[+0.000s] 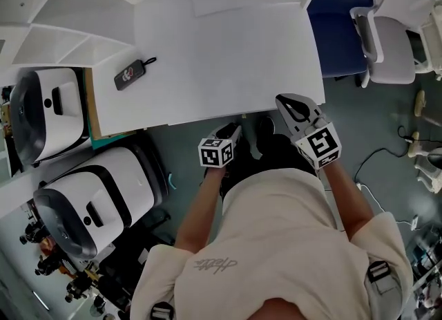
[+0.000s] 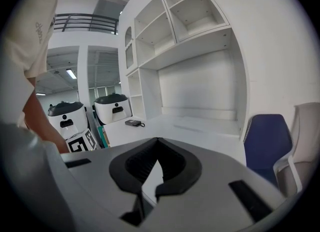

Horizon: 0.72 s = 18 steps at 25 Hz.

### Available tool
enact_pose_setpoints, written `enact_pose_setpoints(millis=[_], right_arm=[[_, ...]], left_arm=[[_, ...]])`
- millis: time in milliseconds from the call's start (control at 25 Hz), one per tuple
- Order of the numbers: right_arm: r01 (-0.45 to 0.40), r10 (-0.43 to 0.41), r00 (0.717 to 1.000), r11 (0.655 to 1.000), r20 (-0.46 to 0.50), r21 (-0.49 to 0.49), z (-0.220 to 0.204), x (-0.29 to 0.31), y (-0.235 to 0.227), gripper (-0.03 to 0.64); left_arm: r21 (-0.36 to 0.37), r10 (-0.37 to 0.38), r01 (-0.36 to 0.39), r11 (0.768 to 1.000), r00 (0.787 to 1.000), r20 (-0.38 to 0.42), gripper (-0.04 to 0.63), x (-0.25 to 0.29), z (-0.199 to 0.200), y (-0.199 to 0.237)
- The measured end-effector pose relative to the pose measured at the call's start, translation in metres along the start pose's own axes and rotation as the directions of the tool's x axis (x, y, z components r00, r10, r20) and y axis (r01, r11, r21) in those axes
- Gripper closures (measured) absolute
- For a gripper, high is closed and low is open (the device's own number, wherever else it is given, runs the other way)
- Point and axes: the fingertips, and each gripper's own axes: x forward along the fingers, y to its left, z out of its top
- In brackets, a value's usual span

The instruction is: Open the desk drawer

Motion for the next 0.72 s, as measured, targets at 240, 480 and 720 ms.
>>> enact_pose_setpoints(millis=[240, 480, 720], right_arm=[[-0.003, 0.004, 0.999, 1.000, -0.037, 0.017, -0.008, 0.001, 0.000, 0.620], [0.001, 0.002, 0.996, 1.000, -0.084, 0.027, -0.022, -0.001, -0.004, 0.620], [0.010, -0.006, 0.995, 0.999, -0.101, 0.047, -0.033, -0.005, -0.008, 0.620]], left_arm=[[-0.012, -0.011, 0.010, 1.000, 0.998, -0.057, 0.476, 0.036, -0.015, 0.000], [-0.021, 0.017, -0.019, 1.000, 0.996, -0.086, 0.477, 0.064, -0.018, 0.013], [-0.040, 0.040, -0.045, 0.998, 0.992, -0.122, 0.477, 0.084, -0.023, 0.019]])
